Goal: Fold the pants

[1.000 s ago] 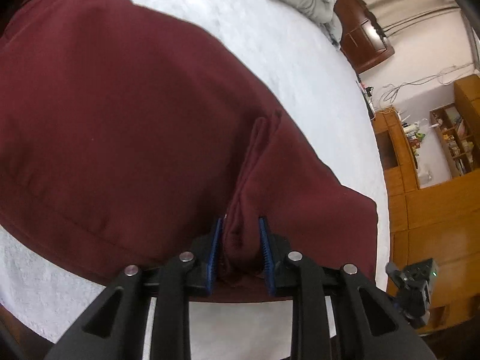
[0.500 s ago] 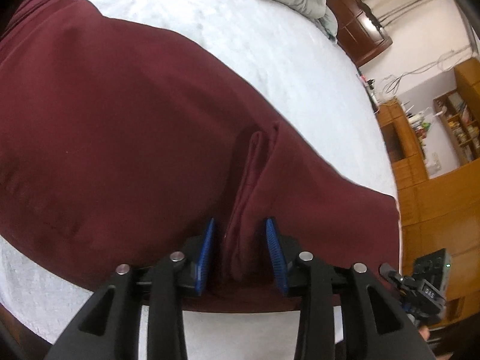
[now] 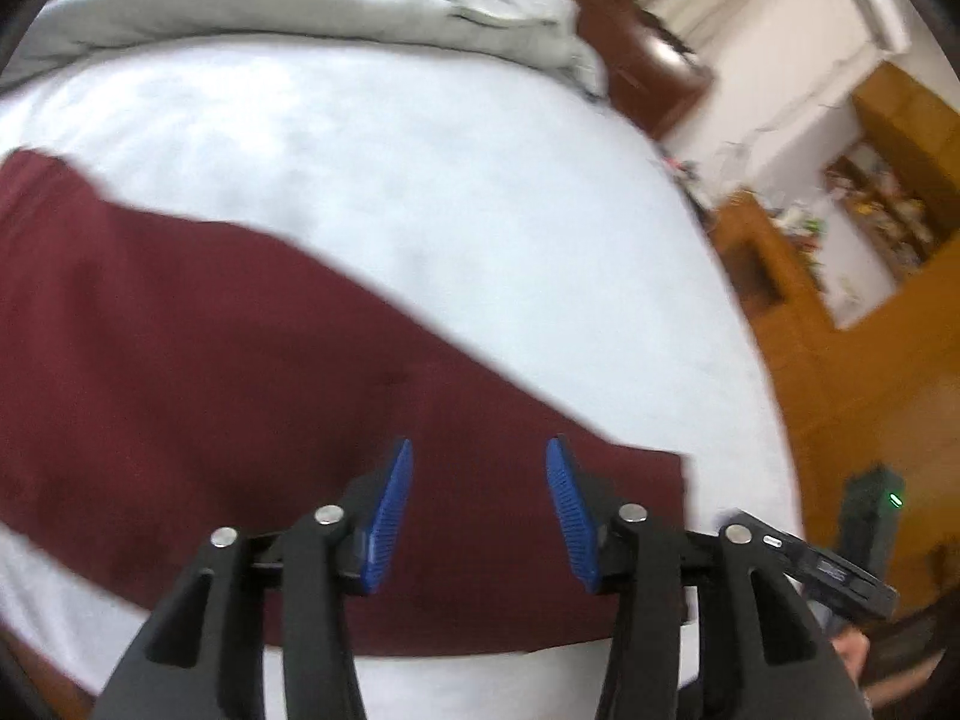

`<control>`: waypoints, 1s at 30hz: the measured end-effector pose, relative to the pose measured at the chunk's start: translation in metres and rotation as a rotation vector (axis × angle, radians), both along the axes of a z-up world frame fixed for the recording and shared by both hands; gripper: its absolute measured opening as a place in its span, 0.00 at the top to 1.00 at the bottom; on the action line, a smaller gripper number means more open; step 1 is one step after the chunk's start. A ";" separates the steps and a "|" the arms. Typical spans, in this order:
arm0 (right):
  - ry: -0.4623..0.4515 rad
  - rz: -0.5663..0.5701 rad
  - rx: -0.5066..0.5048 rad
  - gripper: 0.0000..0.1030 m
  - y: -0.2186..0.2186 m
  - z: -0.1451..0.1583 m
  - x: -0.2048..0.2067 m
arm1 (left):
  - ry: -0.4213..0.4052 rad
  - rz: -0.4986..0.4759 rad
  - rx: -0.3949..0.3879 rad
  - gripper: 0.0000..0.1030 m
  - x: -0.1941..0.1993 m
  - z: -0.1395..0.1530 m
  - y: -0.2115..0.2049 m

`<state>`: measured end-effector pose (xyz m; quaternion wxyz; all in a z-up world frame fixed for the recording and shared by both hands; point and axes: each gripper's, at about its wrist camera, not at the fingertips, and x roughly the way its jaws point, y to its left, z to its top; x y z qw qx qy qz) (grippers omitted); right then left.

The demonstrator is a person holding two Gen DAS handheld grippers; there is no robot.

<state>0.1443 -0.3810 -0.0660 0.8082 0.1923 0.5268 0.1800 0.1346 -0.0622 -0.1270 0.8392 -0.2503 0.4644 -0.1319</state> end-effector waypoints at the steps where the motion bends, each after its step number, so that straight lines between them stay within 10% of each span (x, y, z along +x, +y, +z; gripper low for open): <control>1: 0.000 0.021 0.001 0.51 0.009 0.000 0.009 | 0.004 -0.039 -0.021 0.54 0.009 -0.003 -0.013; 7: 0.045 0.052 -0.053 0.57 0.035 -0.027 0.032 | 0.132 -0.089 -0.014 0.54 0.034 -0.052 -0.036; 11: 0.096 -0.016 0.000 0.70 0.020 -0.057 0.038 | 0.168 -0.063 -0.044 0.79 0.036 -0.076 -0.021; 14: 0.093 -0.027 0.047 0.66 0.017 -0.048 0.035 | 0.200 -0.043 -0.125 0.80 0.035 -0.075 -0.008; 17: 0.060 -0.050 0.079 0.40 0.014 -0.029 0.024 | 0.156 -0.034 -0.058 0.58 0.022 -0.055 -0.017; 19: 0.021 -0.025 0.030 0.41 0.021 -0.016 0.011 | 0.119 -0.039 -0.030 0.44 0.013 -0.047 -0.024; 30: 0.082 -0.009 -0.001 0.43 0.032 -0.048 -0.010 | 0.056 -0.148 0.127 0.38 0.005 -0.045 -0.048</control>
